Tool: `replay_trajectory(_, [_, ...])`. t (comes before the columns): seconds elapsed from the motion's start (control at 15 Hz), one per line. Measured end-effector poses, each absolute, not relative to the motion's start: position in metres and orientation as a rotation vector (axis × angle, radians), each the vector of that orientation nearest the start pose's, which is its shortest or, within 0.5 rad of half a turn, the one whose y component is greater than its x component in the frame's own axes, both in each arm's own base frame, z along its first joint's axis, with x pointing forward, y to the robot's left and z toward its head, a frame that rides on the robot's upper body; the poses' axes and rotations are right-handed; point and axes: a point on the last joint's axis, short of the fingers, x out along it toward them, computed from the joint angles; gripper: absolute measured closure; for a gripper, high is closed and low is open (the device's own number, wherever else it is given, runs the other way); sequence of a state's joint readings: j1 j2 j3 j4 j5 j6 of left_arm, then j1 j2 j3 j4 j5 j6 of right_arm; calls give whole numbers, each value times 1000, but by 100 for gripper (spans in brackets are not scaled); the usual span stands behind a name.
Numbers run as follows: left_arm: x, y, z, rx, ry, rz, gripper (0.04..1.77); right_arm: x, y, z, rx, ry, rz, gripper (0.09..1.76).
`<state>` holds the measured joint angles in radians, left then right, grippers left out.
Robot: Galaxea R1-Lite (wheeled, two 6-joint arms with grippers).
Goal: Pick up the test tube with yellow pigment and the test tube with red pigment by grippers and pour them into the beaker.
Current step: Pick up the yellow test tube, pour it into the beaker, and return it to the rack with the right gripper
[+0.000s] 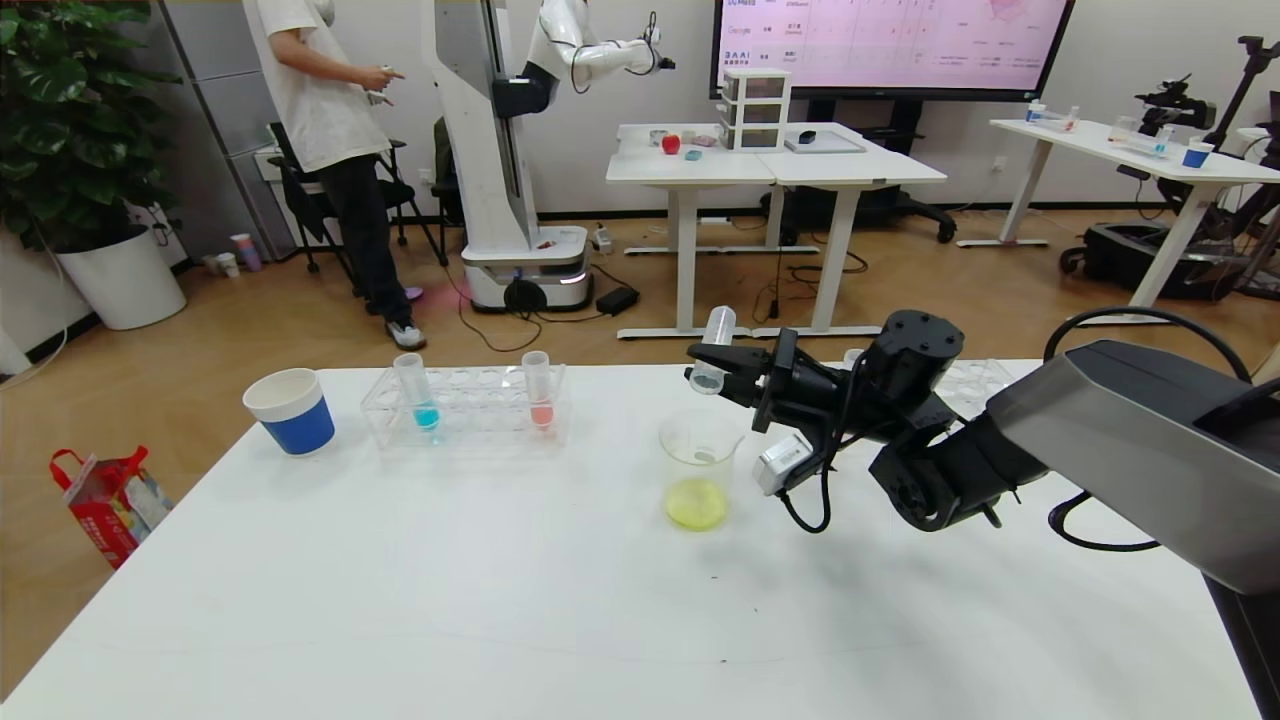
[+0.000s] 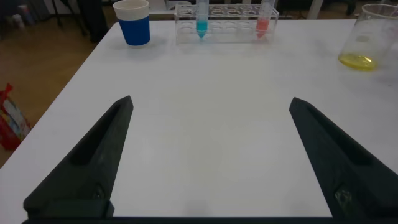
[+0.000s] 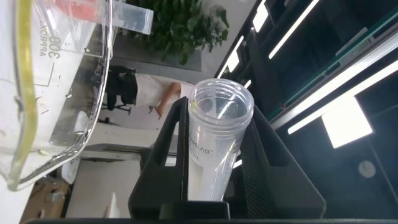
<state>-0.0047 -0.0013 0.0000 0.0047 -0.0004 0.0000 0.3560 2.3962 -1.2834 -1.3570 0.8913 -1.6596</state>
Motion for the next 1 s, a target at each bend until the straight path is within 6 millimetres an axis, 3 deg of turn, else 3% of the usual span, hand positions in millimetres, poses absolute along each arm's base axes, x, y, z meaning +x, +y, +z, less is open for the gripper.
replay_trajectory(0.2, [-23, 0, 75, 0, 3, -6, 6, 415, 179, 107, -1272, -1060, 814, 135])
replay_trajectory(0.4, [-23, 0, 75, 0, 3, -6, 6, 400, 176, 133, -997, -867, 777, 135])
replay_trajectory(0.67, [-23, 0, 75, 0, 3, -6, 6, 375, 170, 168, -562, -665, 572, 135])
replay_trajectory(1.0, [-23, 0, 75, 0, 3, -5, 6, 345, 157, 170, -149, -434, 363, 135])
